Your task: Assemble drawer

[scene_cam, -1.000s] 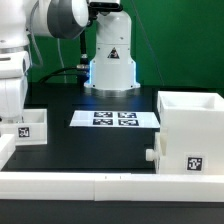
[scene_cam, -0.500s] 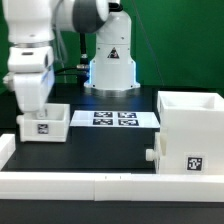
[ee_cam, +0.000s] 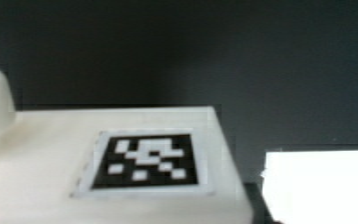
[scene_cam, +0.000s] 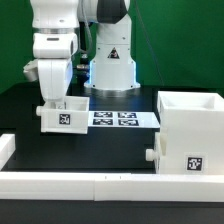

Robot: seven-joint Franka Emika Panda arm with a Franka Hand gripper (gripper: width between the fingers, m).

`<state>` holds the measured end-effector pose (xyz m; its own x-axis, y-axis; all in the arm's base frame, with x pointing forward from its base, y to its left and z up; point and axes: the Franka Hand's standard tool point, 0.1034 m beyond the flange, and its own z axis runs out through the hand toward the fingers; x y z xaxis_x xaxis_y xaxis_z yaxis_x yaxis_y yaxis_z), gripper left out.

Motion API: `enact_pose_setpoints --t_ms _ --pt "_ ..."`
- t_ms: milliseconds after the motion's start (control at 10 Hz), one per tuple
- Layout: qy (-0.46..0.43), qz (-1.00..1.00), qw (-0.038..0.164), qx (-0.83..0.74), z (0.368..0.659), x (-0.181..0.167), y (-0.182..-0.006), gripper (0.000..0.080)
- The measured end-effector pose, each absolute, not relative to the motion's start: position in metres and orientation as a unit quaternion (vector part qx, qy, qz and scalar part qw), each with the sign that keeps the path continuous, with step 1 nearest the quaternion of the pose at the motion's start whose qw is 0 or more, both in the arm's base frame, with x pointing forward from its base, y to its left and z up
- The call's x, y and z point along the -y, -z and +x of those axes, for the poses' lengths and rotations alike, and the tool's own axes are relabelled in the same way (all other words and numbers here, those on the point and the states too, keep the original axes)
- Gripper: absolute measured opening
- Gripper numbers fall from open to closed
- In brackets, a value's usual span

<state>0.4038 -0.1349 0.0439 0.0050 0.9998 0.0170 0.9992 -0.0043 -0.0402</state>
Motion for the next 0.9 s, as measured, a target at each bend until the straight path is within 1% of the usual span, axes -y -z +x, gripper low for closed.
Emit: enact_pose_setpoints --t_ms 100,200,400,500,600,900 --pt "-0.008 -0.707 0.021 0.707 0.407 0.133 -0.045 0.004" --pt "-0.006 -0.705 0.02 0.709 0.417 0.125 -0.048 0.004" --pt "-0.005 -0.714 0.025 0.7 0.452 0.082 -0.06 0.004" --pt "-0.003 -0.713 0.024 0.701 0.474 0.067 -0.066 0.004" --pt "-0.002 -0.708 0.023 0.706 0.486 0.065 -0.069 0.004" --pt "-0.003 -0.71 0.025 0.704 0.484 0.066 -0.067 0.004"
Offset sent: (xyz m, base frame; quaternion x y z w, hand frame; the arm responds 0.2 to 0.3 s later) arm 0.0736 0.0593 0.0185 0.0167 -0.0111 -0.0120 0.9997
